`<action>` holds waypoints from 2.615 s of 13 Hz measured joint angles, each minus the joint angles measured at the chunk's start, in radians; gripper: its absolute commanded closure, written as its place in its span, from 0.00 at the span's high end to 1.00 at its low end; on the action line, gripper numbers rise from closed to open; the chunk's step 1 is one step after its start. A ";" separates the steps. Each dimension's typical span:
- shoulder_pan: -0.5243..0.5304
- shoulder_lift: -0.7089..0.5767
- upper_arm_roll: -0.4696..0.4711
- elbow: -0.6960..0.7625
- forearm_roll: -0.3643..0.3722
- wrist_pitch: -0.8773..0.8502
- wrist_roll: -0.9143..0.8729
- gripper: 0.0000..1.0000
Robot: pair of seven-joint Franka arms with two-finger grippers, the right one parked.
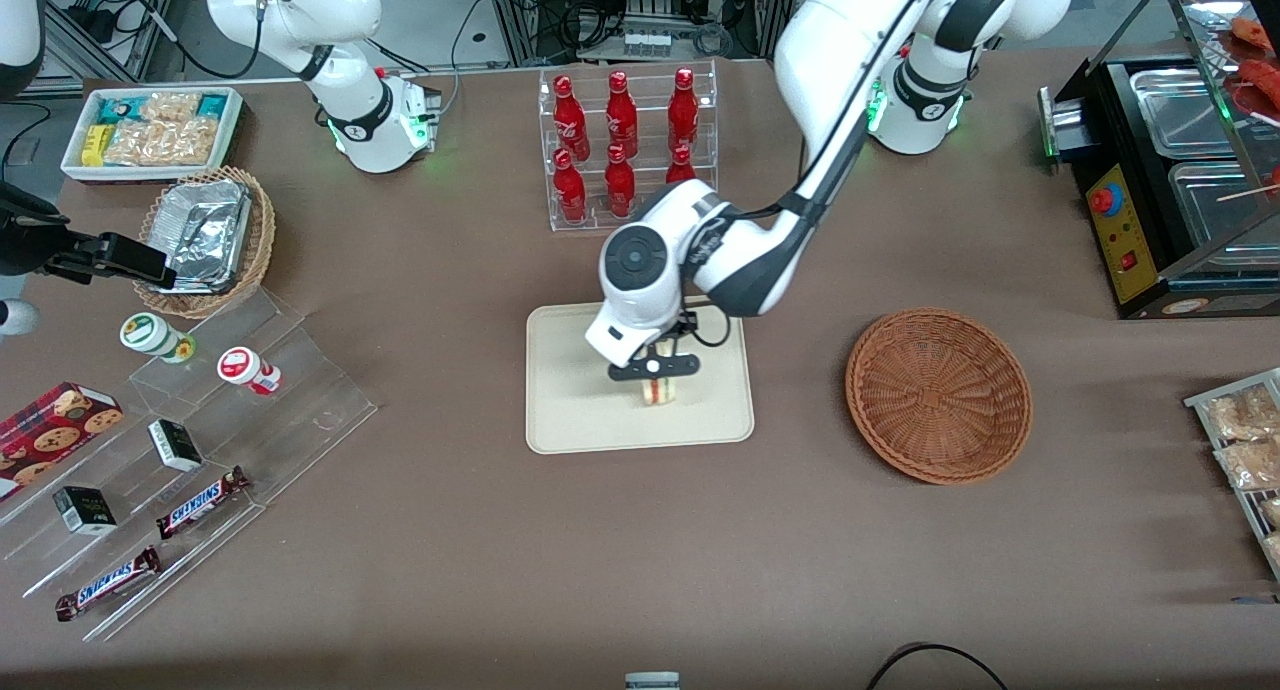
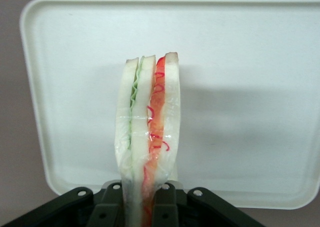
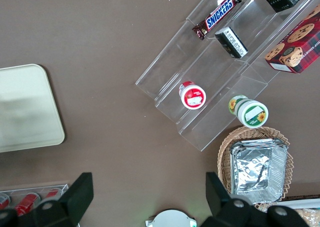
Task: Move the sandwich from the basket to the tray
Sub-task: 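Lift the sandwich and carry it with the left gripper over the tray, then lower the sandwich onto the cream tray and open the left gripper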
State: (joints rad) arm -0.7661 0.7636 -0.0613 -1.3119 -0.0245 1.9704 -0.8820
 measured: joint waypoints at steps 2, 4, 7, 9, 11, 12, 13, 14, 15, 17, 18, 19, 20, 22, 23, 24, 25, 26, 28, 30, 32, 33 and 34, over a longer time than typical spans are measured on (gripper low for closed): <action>-0.026 0.047 0.000 0.054 0.000 0.000 -0.028 0.00; -0.035 0.075 0.000 0.082 0.000 0.000 -0.036 0.00; -0.034 0.087 0.008 0.090 0.000 0.000 -0.036 0.00; -0.034 0.090 0.013 0.091 0.000 0.007 -0.045 0.00; -0.034 0.098 0.014 0.091 0.000 0.018 -0.076 0.06; -0.034 0.105 0.014 0.091 0.000 0.028 -0.087 0.42; -0.034 0.112 0.014 0.091 0.000 0.040 -0.097 0.76; -0.034 0.117 0.014 0.091 0.000 0.048 -0.103 1.00; -0.034 0.121 0.014 0.091 0.000 0.052 -0.106 1.00; -0.034 0.122 0.015 0.092 0.000 0.055 -0.110 1.00; -0.034 0.122 0.015 0.096 0.000 0.055 -0.111 1.00; -0.034 0.122 0.015 0.104 0.000 0.055 -0.112 1.00; -0.034 0.121 0.015 0.114 0.000 0.055 -0.112 1.00; -0.033 0.103 0.016 0.133 0.000 0.049 -0.112 1.00; -0.033 0.087 0.015 0.140 0.000 0.036 -0.112 1.00; -0.033 0.067 0.016 0.142 0.000 0.022 -0.112 1.00; -0.031 0.046 0.016 0.143 0.000 0.005 -0.112 1.00; -0.029 0.025 0.016 0.143 0.000 -0.018 -0.109 1.00; -0.029 -0.023 0.023 0.145 0.001 -0.067 -0.103 1.00; -0.026 -0.074 0.051 0.145 0.001 -0.122 -0.093 1.00; 0.001 -0.128 0.074 0.119 0.002 -0.148 -0.045 1.00; 0.023 -0.158 0.077 0.083 0.002 -0.154 0.001 1.00; 0.049 -0.192 0.079 0.037 0.002 -0.155 0.055 1.00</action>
State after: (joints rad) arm -0.7169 0.5714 0.0176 -1.2746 -0.0224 1.8150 -0.8273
